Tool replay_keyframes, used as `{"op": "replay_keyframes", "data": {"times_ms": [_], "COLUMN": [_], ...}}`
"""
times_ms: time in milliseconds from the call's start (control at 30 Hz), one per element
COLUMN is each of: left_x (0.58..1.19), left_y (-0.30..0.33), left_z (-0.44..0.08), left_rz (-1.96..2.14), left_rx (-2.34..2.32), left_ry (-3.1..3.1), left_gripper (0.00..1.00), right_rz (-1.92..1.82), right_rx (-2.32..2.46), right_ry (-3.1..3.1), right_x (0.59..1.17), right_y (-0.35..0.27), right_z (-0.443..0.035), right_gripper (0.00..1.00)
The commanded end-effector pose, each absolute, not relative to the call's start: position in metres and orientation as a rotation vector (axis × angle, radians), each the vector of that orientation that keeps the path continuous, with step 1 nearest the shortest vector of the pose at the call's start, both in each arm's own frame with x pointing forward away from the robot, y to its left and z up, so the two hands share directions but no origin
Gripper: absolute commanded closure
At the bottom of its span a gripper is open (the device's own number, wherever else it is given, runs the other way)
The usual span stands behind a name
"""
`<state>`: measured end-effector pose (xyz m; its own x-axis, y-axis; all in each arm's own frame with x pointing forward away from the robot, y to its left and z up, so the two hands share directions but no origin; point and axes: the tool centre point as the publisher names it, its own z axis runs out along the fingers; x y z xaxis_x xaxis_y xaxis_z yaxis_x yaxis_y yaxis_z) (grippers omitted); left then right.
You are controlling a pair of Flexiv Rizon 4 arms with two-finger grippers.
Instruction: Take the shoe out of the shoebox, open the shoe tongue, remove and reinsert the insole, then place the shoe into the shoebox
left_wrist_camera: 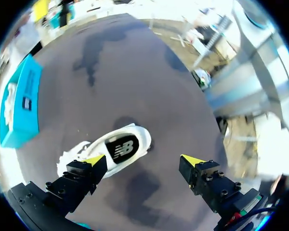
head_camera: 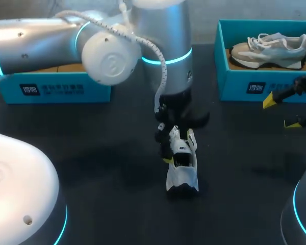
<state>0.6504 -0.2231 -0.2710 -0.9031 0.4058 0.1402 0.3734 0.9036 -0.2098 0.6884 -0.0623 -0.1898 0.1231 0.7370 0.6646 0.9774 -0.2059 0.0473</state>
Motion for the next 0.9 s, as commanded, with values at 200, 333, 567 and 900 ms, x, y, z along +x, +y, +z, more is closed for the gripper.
{"op": "replay_keyframes", "data": {"times_ms": [200,333,567,900], "left_x": [0.64,0.64,0.64,0.631], "left_y": [-0.225,-0.227,-0.227,-0.249], "left_z": [-0.302,-0.304,-0.304,-0.318], "left_rz": [0.333,0.271,0.271,0.106], "left_rx": [0.126,0.099,0.099,-0.035], "left_ry": [-2.906,-2.948,-2.948,-2.962], "left_gripper": [0.0,0.0,0.0,0.0], "right_rz": [-0.805,-0.805,-0.805,-0.805], "right_rx": [-2.01,-2.01,-2.01,-2.01], "right_ry": [-1.657,-1.657,-1.657,-1.657], "right_x": [0.688,0.688,0.688,0.688], "right_y": [-0.061,-0.061,-0.061,-0.061], "right_z": [-0.19,-0.19,-0.19,-0.19], "right_gripper": [0.0,0.0,0.0,0.0]}}
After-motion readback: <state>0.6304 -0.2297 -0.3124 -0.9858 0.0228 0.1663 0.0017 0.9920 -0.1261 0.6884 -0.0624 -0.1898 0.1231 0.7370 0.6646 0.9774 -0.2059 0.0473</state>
